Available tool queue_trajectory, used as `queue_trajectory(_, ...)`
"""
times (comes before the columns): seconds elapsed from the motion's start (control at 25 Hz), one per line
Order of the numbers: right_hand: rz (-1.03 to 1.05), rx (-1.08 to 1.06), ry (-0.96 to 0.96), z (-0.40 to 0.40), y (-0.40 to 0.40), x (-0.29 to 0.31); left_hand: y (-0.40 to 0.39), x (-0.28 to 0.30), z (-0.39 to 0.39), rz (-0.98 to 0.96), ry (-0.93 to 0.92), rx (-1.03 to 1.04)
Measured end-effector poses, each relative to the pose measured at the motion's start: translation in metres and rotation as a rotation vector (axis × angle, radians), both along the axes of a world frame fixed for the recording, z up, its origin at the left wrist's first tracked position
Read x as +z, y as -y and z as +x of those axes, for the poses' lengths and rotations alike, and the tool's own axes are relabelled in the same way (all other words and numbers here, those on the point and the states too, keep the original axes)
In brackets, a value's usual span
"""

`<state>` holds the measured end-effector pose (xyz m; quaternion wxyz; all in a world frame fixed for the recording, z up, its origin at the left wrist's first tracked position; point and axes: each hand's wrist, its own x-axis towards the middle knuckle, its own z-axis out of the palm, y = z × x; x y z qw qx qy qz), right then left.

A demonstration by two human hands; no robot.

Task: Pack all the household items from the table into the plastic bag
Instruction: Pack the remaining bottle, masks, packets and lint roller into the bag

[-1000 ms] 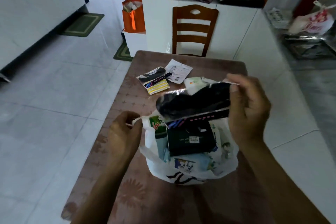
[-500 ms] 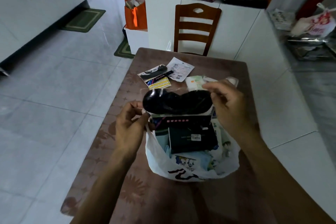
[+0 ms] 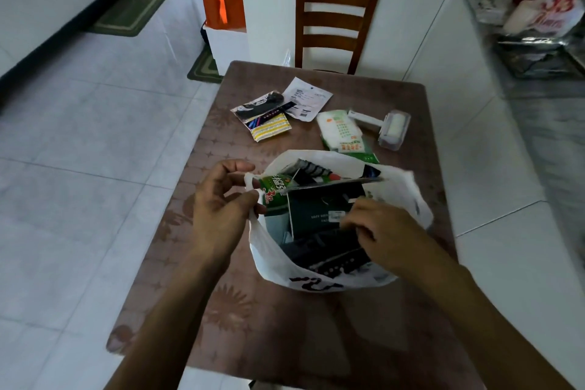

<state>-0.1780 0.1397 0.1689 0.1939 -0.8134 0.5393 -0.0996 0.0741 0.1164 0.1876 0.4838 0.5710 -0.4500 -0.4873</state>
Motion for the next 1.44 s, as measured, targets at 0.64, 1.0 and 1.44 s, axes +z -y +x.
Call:
queue_trajectory(0.64,-0.332,0.013,-0.314,0.031,-0.006,-0.053,0.005,-0.005,-0.008,-0.1,0.108,-0.03)
queue_trajectory(1.0,-0.486,-0.259,-0.354,0.003,0.04,-0.02,0.007,-0.007,-0.017,-0.292,0.783,0.092)
queue_trajectory(1.44,-0.259,-0.417,-0.185,-0.03,0.069,-0.014,0.054,-0.055,-0.086,-0.13,1.153,-0.852)
